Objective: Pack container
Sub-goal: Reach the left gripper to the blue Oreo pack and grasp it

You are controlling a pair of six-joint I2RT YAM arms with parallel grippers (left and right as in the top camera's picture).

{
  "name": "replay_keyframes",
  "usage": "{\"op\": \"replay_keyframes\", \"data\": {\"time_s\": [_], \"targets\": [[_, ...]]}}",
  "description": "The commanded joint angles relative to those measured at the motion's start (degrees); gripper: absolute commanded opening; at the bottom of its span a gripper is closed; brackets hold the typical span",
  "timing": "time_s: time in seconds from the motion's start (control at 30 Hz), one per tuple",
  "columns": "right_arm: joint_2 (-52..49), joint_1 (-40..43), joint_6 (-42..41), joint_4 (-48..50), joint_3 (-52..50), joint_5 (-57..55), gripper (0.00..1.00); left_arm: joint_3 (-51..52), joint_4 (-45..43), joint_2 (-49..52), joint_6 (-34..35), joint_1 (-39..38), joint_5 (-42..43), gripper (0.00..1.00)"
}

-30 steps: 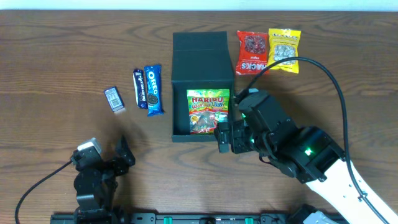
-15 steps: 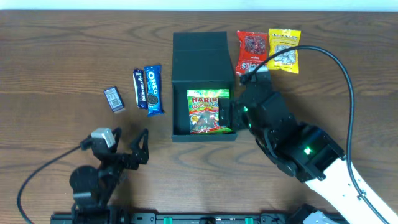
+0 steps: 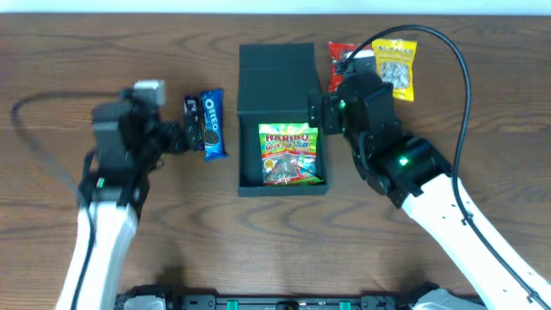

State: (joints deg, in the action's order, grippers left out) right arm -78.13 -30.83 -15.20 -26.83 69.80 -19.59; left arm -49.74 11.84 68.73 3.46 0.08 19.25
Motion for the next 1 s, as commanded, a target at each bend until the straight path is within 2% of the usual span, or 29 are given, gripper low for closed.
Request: {"op": "replay_keyframes", "data": {"time_s": [0.0, 0.1, 0.17, 0.43, 0.57, 0.63, 0.67, 0.7, 0.97], "targets": [[-0.5, 2.2, 1.1, -0.4, 0.6, -1.0, 0.99, -6.3, 0.2, 7.0, -6.1, -4.7, -8.0, 0.95], [-0.5, 3.5, 1.1, -1.4, 0.6, -1.0, 0.99, -9.6, 0.2, 13.3, -6.4, -7.8, -15.0, 0.96], [-0.5, 4.3, 1.1, -2.6, 0.6, -1.0, 0.99, -10.1, 0.0, 17.2, -4.2, -8.3, -16.7, 0.95], [-0.5, 4.8, 1.1, -5.3, 0.6, -1.0, 0.99, -10.1, -1.6, 25.0, 0.9, -8.4, -10.0, 0.95], [-0.7, 4.8, 1.1, -7.2, 0.6, -1.0, 0.99, -10.1, -1.6, 27.5, 1.3, -8.4, -9.1, 0.95], [-0.7, 4.8, 1.1, -7.7, 0.6, -1.0, 0.99, -10.1, -2.1, 29.0, 1.3, -8.4, -9.1, 1.00], [-0.7, 4.8, 1.1, -7.9, 0.6, -1.0, 0.99, -10.1, -2.3, 29.7, 1.5, -8.4, -9.1, 0.93], [-0.7, 4.8, 1.1, -8.1, 0.6, -1.0, 0.99, -10.1, -2.7, 30.4, 1.9, -8.4, -9.1, 0.91], [-0.7, 4.8, 1.1, -9.2, 0.6, -1.0, 0.99, -10.1, -7.1, 34.6, 3.0, -10.0, -9.4, 0.80]]}}
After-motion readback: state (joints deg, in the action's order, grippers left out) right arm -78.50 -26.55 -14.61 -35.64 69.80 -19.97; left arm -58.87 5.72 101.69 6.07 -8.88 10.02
